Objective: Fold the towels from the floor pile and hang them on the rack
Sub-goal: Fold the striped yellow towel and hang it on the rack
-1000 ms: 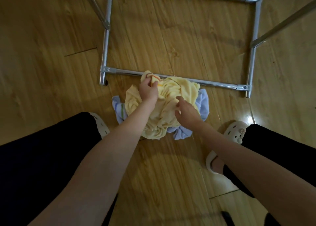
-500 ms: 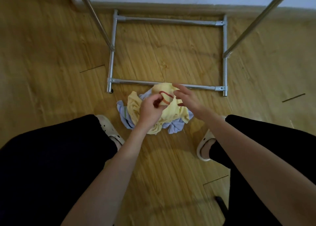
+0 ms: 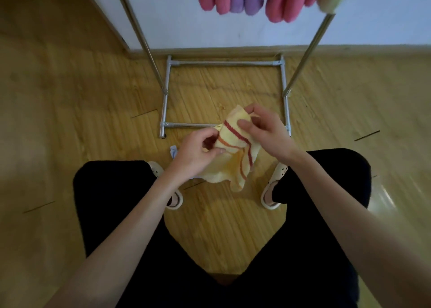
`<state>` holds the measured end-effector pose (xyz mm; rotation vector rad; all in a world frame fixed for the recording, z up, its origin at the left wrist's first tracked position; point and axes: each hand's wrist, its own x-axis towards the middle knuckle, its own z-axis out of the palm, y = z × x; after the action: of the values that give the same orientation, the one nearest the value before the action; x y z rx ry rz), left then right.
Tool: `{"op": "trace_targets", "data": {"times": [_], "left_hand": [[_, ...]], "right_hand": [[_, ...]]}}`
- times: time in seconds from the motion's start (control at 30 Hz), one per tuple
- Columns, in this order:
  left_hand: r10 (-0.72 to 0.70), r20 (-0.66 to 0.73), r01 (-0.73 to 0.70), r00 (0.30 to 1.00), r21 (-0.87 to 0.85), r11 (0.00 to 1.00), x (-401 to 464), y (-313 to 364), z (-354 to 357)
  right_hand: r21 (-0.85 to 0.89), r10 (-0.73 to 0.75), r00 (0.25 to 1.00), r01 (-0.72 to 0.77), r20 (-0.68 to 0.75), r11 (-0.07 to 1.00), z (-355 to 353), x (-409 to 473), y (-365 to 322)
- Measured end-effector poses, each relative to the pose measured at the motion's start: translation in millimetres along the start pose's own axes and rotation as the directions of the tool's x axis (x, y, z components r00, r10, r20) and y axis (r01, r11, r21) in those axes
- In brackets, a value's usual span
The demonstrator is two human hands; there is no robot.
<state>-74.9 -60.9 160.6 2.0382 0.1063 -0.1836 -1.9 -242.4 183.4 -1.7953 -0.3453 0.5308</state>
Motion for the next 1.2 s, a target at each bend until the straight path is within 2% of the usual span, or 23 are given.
{"op": "trace_targets", "data": {"times": [0.17,0.2,0.27,0.33,0.43,0.57,0.7,0.8,0.9,1.03,1.2], "left_hand": [[-0.028,0.113,0.035,0.993,-0.067,0.997,-30,34,-18],[-0.047,0.091,0.05,0.995,-0.031,0.998,-35,41,-23],[-0.051,-0.042,0.052,0.998,0.027,0.998,-42,53,-33],[0.037,-0.131,-0.032,0.991,0.035,0.999,-49,64,-42],[0.194,-0.093,-0.182,0.977,0.124,0.975,-56,78,-51],[0.231,-0.036,-0.229,0.972,0.065,0.971,-61,92,-56],[0.263,-0.134,-0.268,0.956,-0.028,0.963,-71,109,-66],[0.317,-0.224,-0.333,0.922,-0.037,0.942,-77,120,-71],[0.259,-0.35,-0.316,0.9,-0.116,0.942,-80,126,-73],[0.084,-0.473,-0.244,0.877,-0.287,0.926,-84,125,-77],[-0.157,-0.475,-0.192,0.866,-0.605,0.773,-97,134,-82]], "right_hand": [[-0.097,-0.181,0.984,0.179,-0.01,0.979,1,-35,-42],[-0.106,-0.203,0.979,0.203,0.006,0.973,0,-42,-51],[-0.119,-0.222,0.974,0.226,0.044,0.967,-3,-54,-68],[-0.141,-0.241,0.967,0.251,0.082,0.958,-5,-64,-81],[-0.192,-0.266,0.953,0.291,0.145,0.937,-6,-73,-95],[-0.222,-0.283,0.95,0.307,0.136,0.925,-8,-84,-109],[-0.201,-0.239,0.968,0.25,0.075,0.947,-15,-91,-111],[-0.21,-0.261,0.965,0.262,0.034,0.942,-20,-92,-103],[-0.251,-0.238,0.971,0.227,-0.012,0.941,-23,-97,-88],[-0.332,-0.127,0.988,0.09,-0.09,0.939,-21,-104,-51],[-0.378,-0.112,0.97,0.024,-0.213,0.926,-13,-112,-25]]}}
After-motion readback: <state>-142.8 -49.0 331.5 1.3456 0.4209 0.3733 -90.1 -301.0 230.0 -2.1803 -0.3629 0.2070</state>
